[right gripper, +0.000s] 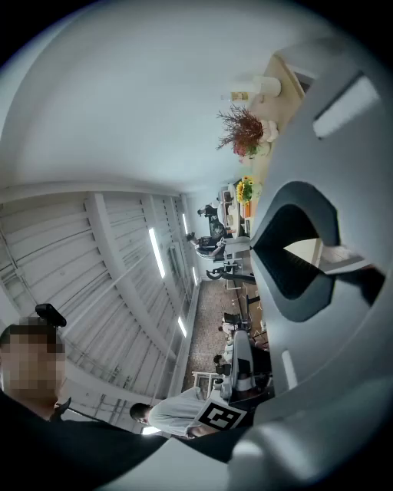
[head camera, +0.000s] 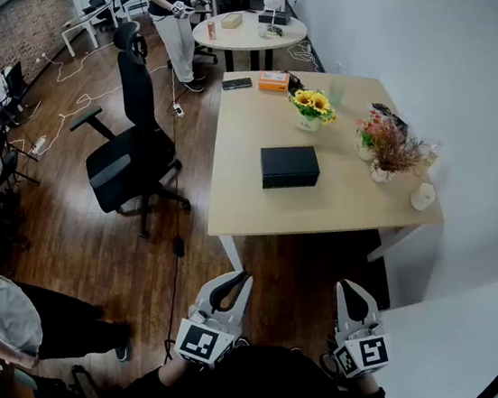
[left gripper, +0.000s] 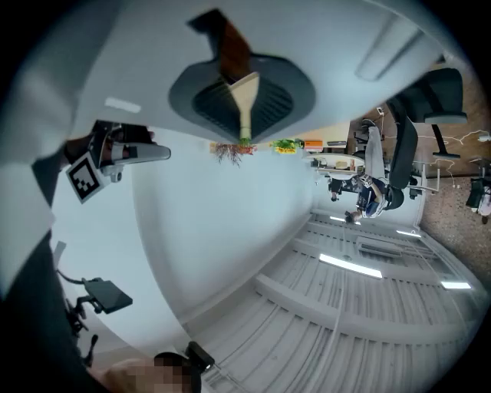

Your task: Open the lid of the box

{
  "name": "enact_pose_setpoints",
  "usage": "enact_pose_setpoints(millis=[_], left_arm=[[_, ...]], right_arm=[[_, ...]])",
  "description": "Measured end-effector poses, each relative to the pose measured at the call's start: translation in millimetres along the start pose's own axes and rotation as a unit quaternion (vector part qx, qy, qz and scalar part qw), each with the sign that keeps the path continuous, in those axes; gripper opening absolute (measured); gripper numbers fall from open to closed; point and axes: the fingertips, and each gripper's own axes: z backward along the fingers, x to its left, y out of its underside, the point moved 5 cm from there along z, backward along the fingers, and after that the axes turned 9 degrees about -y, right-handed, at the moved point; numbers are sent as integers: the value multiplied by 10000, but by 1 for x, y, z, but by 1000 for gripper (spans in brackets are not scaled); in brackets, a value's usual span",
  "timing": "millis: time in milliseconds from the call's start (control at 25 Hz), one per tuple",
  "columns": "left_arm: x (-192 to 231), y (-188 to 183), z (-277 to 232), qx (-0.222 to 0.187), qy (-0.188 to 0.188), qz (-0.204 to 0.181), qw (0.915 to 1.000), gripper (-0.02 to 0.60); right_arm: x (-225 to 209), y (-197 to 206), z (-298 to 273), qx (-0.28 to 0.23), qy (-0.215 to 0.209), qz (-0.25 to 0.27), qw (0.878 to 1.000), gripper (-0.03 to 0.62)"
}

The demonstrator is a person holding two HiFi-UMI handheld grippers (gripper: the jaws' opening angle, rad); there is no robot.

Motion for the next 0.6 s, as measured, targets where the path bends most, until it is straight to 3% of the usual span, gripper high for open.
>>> enact_pose_setpoints(millis=[40, 360, 400, 480, 600], left_arm=[[2, 1, 0, 21, 65, -61, 10000, 14], [23, 17, -1, 265, 348, -15, 9990, 1], [27, 22, -4, 361, 346, -32, 9987, 11], [33, 31, -11, 561, 270, -15, 9981, 93], [43, 36, -29, 650, 153, 139, 9977, 109]], right_arm=[[0, 1, -2, 12, 19, 5, 10000, 0], [2, 8, -20, 132, 236, -1, 9996, 0], [0, 11, -22, 162, 275, -29, 9995, 0], [-9, 16, -28, 258, 284, -95, 9992, 0], [-28, 23, -45, 387, 115, -144, 9991, 0]])
